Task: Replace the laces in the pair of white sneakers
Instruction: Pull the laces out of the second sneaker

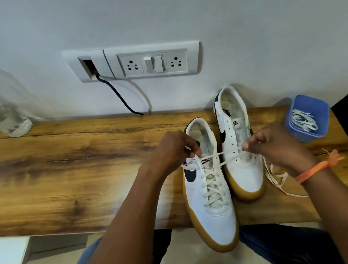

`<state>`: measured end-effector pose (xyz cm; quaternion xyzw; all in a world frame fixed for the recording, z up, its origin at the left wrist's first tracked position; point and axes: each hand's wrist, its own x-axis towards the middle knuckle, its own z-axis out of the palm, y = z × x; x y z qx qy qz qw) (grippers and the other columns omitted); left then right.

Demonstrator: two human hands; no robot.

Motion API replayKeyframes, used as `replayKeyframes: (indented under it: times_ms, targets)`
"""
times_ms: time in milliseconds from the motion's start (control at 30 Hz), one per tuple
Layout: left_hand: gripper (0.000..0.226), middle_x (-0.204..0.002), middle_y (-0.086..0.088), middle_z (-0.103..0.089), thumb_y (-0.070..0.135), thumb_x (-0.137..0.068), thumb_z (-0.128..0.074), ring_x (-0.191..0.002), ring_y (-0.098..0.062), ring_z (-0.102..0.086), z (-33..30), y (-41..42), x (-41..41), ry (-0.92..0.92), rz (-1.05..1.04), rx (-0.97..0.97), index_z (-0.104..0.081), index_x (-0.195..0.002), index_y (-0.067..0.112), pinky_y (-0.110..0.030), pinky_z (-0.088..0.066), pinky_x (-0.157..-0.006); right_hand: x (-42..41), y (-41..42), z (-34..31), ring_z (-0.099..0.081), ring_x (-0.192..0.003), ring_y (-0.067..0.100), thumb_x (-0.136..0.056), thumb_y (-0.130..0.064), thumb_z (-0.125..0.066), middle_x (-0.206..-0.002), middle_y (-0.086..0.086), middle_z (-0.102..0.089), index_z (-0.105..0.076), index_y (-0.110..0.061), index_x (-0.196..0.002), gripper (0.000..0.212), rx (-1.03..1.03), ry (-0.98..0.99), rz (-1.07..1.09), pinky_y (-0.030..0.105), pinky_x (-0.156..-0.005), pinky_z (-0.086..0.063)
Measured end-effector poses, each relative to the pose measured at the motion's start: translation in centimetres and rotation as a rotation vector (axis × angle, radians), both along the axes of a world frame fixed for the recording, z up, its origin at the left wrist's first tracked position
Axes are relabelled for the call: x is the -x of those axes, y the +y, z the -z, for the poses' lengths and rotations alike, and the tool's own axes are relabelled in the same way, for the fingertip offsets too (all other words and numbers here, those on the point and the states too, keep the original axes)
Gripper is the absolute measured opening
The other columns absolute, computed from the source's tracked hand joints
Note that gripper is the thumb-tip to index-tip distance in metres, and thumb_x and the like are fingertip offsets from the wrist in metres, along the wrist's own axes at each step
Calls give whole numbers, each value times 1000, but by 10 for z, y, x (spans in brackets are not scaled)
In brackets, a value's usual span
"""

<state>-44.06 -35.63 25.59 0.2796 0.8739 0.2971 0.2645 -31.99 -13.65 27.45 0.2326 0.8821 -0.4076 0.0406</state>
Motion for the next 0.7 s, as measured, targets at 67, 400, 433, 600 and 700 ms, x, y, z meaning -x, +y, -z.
replayKeyframes:
  times_ms: [67, 400, 433, 600, 700]
  targets:
    - [26, -94, 2, -74, -5, -87, -65, -78, -3, -65, 0, 0, 1, -20, -13, -10, -80, -90, 17, -11, -51, -65, -3, -1, 7, -60, -78, 12, -84, -22, -74, -81, 6, -68, -69, -27, -64, 20, -75, -51, 3, 24, -66, -44]
    - [32, -100, 10, -66, -7, -86, -63, -82, 5, -56, -7, -2, 7, 7, -255, -150, -77, -101, 18, 3, -38, -61, 8, -93, 25, -34, -130, 36, -83, -16, -64, -145, 13, -31, -46, -28, -140, 61, -608, 100, -204, 52, -98, -34]
    - [33, -101, 10, -66, -7, -87, -62, -78, 7, -56, -7, -2, 7, -16, -252, -149, -77, -102, 19, 2, -38, -60, 9, -93, 27, -32, -130, 37, -81, -13, -63, -146, 14, -28, -40, -28, -144, 69, -629, 104, -190, 52, -98, -34]
    - [37, -104, 5, -66, -8, -90, -58, -74, 3, -56, -11, -1, 7, -31, -228, -109, -78, -106, 19, 1, -38, -52, 14, -95, 31, -24, -131, 36, -84, -11, -61, -149, 8, -28, -63, -33, -120, 42, -605, 92, -273, 51, -99, -27]
    - [37, -104, 2, -65, -6, -92, -55, -81, -6, -55, -13, -2, 5, 23, -154, -12, -77, -108, 19, 3, -35, -52, 15, -95, 33, -30, -128, 31, -83, -17, -69, -140, 4, -42, -75, -31, -95, 19, -563, 103, -266, 46, -93, -26]
